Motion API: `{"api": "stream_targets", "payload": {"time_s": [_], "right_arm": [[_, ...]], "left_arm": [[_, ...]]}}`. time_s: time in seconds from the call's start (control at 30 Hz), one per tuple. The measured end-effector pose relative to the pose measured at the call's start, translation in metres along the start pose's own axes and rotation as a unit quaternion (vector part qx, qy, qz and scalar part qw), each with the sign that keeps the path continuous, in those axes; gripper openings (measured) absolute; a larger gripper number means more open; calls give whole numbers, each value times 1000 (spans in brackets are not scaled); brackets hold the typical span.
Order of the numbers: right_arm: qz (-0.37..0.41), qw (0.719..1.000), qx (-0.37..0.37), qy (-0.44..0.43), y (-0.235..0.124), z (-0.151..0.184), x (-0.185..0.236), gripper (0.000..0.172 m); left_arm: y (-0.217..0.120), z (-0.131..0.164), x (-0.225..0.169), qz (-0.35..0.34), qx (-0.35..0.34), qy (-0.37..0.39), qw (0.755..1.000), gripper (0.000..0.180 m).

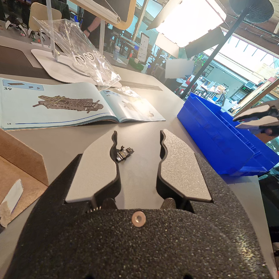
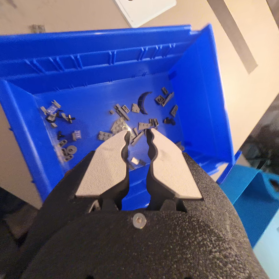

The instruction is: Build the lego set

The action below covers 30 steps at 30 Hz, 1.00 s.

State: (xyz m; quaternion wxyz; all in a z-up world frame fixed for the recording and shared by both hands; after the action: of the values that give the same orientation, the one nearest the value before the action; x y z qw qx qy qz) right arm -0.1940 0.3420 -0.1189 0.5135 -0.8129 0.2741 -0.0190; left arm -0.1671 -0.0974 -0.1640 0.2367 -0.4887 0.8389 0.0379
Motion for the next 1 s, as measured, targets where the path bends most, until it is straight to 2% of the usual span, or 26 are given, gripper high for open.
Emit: {"api": "stream_targets", "payload": {"time_s": [0.13, 0.37, 0.7, 0.87, 1.0], "right_arm": [[-44, 989, 38, -139, 35, -17, -27, 26], [-100, 957, 155, -224, 104, -23, -58, 29], [-122, 940, 217, -234, 132, -22, -62, 29], [-157, 944, 233, -175, 133, -17, -62, 18], [-152, 952, 223, -140, 131, -13, -62, 18]], "left_arm": [[0, 0, 0, 1, 1, 1, 1000, 55], [-1, -1, 0, 3, -5, 0, 1000, 55], [1, 0, -1, 4, 4, 2, 1000, 55], [0, 0, 0, 4, 2, 0, 1000, 55], [0, 0, -1, 3, 3, 2, 1000, 55]]}}
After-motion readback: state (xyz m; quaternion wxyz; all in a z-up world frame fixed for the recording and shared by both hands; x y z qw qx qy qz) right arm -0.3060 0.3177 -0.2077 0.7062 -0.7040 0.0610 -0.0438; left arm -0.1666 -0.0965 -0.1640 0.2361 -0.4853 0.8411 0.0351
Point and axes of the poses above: each gripper's, where its closed fingertips meet, y out along the fingers, z out of its underside, x = y × z across the jaws, the point moved 5 cm from there along -y, back along the fingers, and after that the axes turned 3 degrees about -z, right-handed, at the moved point
